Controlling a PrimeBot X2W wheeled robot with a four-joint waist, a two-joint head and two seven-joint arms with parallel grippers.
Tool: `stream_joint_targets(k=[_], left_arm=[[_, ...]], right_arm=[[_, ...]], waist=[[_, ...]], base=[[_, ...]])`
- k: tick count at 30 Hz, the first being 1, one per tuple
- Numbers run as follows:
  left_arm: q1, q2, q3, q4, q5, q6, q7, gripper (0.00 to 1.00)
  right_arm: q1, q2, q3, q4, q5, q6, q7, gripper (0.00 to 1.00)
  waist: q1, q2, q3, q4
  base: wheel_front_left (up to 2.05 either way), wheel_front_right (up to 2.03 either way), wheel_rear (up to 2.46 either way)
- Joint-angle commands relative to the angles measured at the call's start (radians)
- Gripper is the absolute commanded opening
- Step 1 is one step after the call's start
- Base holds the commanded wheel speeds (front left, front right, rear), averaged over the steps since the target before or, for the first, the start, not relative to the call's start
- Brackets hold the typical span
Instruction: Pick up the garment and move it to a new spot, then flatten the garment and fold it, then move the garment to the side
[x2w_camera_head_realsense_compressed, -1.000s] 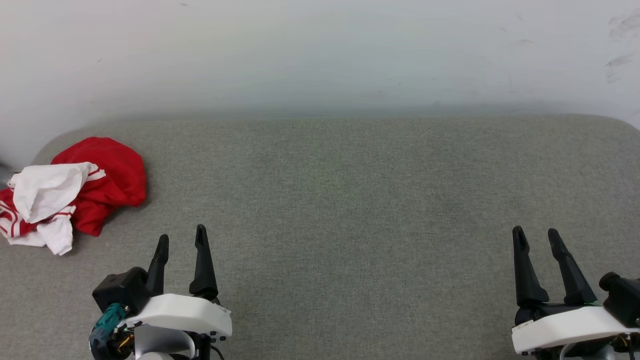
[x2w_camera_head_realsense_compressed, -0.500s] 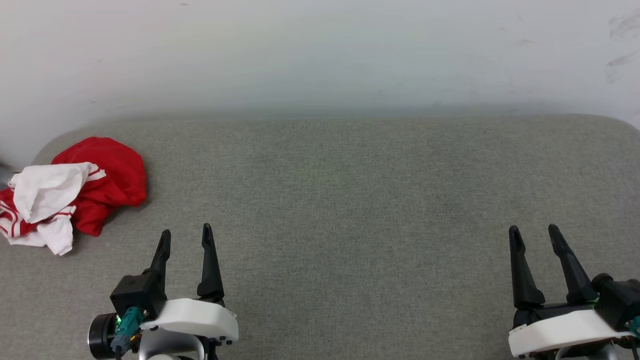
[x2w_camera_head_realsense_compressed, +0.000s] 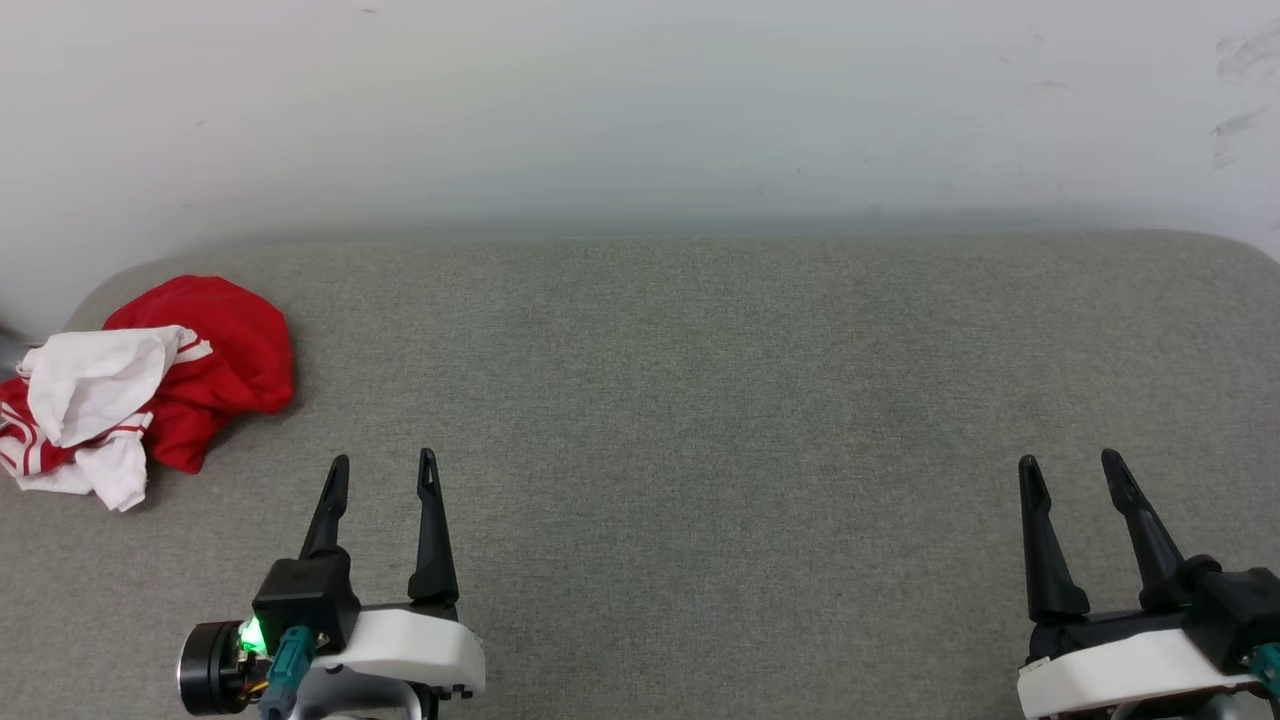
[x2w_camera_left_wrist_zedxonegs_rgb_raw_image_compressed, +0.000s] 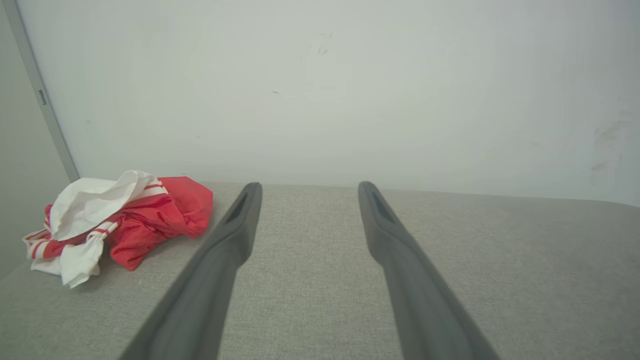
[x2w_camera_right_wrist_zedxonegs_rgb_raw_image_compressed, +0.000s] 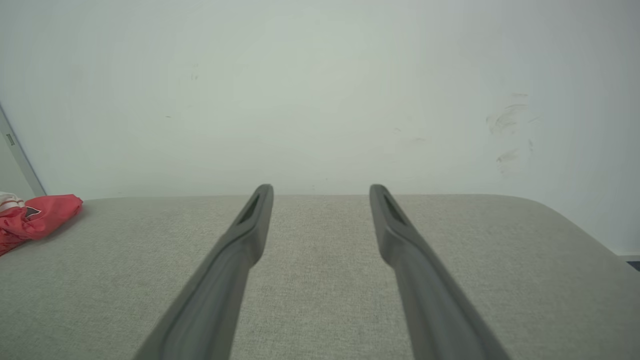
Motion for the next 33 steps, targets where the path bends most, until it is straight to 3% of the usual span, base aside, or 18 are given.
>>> stream_joint_targets(k=[1,19,33], left_arm=[[0.009,0.002,-0.001,-0.004,0.020,0.006,-0.008,1.00],[0.022,-0.017,0.012,-0.007,0.148,-0.012,-0.041,1.00],[0.025,-0.028,0.033,0.015,0.142,-0.032,-0.040,1.00]], right_arm=[[0.007,0.000,0.000,-0.011,-0.017,0.000,-0.006,1.00],[0.025,0.000,-0.015,-0.009,-0.011,0.000,-0.039,1.00],[0.020,0.001,-0.025,0.022,0.040,0.000,-0.038,1.00]], waist=[[0.0000,0.0000,0.000,0.000],[0.0000,0.0000,0.005,0.003],[0.0000,0.0000,0.007,0.003]], base=[[0.00,0.00,0.00],[0.00,0.00,0.00],[0.00,0.00,0.00]])
